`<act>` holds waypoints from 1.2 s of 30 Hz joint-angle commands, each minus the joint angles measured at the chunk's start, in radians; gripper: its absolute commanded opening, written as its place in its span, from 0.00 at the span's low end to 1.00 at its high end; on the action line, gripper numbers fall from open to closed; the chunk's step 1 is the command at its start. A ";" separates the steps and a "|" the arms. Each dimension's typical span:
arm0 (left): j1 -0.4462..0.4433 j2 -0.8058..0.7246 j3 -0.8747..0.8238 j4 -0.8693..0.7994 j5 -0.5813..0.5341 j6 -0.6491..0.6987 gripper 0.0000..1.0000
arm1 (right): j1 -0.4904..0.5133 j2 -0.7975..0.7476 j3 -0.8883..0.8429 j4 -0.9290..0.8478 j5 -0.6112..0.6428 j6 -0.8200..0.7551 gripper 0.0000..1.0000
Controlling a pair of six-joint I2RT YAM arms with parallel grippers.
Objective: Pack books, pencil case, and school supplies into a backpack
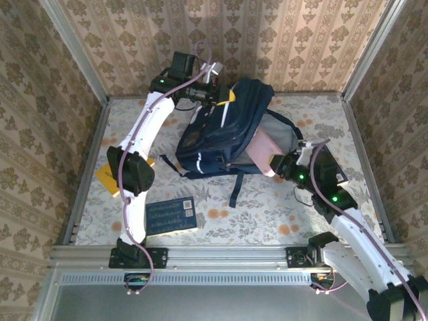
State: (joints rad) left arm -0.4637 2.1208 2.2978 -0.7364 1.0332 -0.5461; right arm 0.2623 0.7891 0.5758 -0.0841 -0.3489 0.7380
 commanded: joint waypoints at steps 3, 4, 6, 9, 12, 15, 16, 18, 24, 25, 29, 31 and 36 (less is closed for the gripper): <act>-0.002 -0.078 0.003 0.194 0.155 -0.037 0.00 | -0.001 0.107 0.043 0.175 -0.208 0.073 0.34; -0.005 -0.076 0.003 0.198 0.158 -0.039 0.00 | -0.001 0.131 0.048 0.193 -0.215 0.088 0.34; -0.016 -0.074 0.004 0.216 0.172 -0.048 0.00 | -0.001 0.184 0.068 0.210 -0.221 0.117 0.33; -0.027 -0.068 0.015 0.239 0.184 -0.058 0.00 | 0.014 0.306 0.144 0.186 -0.238 0.143 0.30; -0.030 -0.055 0.037 0.259 0.198 -0.070 0.00 | 0.055 0.452 0.237 0.150 -0.240 0.138 0.29; -0.034 -0.044 0.035 0.317 0.223 -0.114 0.00 | 0.101 0.571 0.293 0.186 -0.190 0.144 0.30; -0.036 -0.043 0.037 0.324 0.228 -0.115 0.00 | 0.112 0.613 0.309 0.218 -0.175 0.158 0.32; -0.041 -0.041 0.037 0.326 0.231 -0.114 0.00 | 0.131 0.713 0.351 0.255 -0.157 0.192 0.34; -0.040 -0.026 0.047 0.351 0.241 -0.132 0.00 | 0.216 0.958 0.527 0.251 -0.077 0.220 0.53; -0.037 -0.023 0.049 0.352 0.240 -0.133 0.00 | 0.222 0.997 0.547 0.269 -0.089 0.237 0.56; -0.013 -0.017 0.042 0.369 0.238 -0.152 0.00 | 0.220 1.011 0.528 0.340 -0.055 0.272 0.73; 0.000 -0.019 0.028 0.376 0.234 -0.159 0.00 | 0.216 0.953 0.485 0.366 -0.020 0.238 0.79; 0.069 -0.021 -0.002 0.322 0.183 -0.133 0.00 | 0.178 0.749 0.353 0.390 0.039 0.145 0.87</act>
State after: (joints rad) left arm -0.4358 2.1471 2.2749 -0.5236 1.1790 -0.6968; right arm 0.4568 1.6585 0.9836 0.2752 -0.3706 0.9428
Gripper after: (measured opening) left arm 0.062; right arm 0.860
